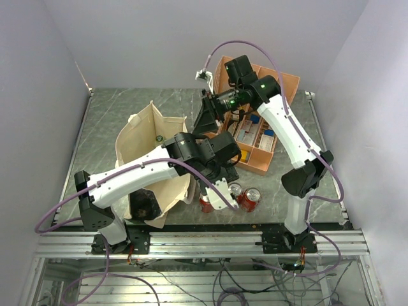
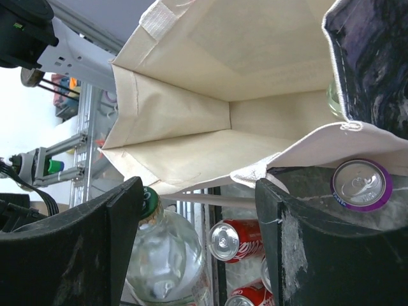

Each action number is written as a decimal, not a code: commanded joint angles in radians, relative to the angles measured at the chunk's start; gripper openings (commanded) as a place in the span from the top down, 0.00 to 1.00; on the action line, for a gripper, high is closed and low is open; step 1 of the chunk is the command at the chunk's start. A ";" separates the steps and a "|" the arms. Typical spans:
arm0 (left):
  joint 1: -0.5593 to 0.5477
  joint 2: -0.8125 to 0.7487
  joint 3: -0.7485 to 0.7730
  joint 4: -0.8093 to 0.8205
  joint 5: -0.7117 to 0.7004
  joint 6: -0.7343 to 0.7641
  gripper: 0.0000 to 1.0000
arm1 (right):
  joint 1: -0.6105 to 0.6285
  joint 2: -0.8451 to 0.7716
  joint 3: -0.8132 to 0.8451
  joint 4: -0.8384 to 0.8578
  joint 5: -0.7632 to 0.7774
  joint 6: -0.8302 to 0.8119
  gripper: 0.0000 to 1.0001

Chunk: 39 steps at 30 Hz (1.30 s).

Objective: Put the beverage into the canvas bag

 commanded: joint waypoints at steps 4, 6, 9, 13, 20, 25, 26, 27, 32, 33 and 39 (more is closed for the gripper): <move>-0.019 -0.047 -0.008 0.080 -0.036 0.001 0.93 | 0.024 -0.032 0.008 -0.056 -0.011 -0.040 0.32; -0.020 -0.055 -0.019 0.085 -0.040 -0.008 0.93 | 0.020 -0.040 -0.001 -0.039 -0.041 -0.023 0.32; -0.021 -0.074 -0.041 0.098 -0.053 -0.015 0.93 | 0.014 -0.070 -0.046 0.011 -0.085 0.018 0.31; -0.022 -0.091 -0.059 0.104 -0.065 -0.035 0.93 | -0.004 -0.112 -0.105 0.083 -0.128 0.075 0.31; -0.031 -0.082 -0.051 0.117 -0.083 -0.039 0.93 | 0.001 -0.124 -0.151 0.064 -0.108 0.049 0.31; -0.034 -0.074 -0.041 0.117 -0.088 -0.038 0.93 | 0.035 -0.108 -0.137 0.027 -0.075 0.020 0.31; -0.033 -0.076 -0.042 0.118 -0.089 -0.039 0.93 | 0.040 -0.107 -0.139 0.021 -0.071 0.014 0.32; -0.034 -0.076 -0.041 0.118 -0.089 -0.040 0.93 | 0.045 -0.107 -0.142 0.014 -0.066 0.006 0.32; -0.033 -0.079 -0.041 0.119 -0.095 -0.042 0.93 | 0.070 -0.107 -0.160 -0.032 -0.032 -0.048 0.36; -0.033 -0.080 -0.041 0.121 -0.095 -0.042 0.93 | 0.073 -0.109 -0.166 -0.033 -0.028 -0.050 0.36; -0.034 -0.078 -0.037 0.123 -0.096 -0.045 0.93 | 0.087 -0.102 -0.170 -0.030 -0.001 -0.043 0.42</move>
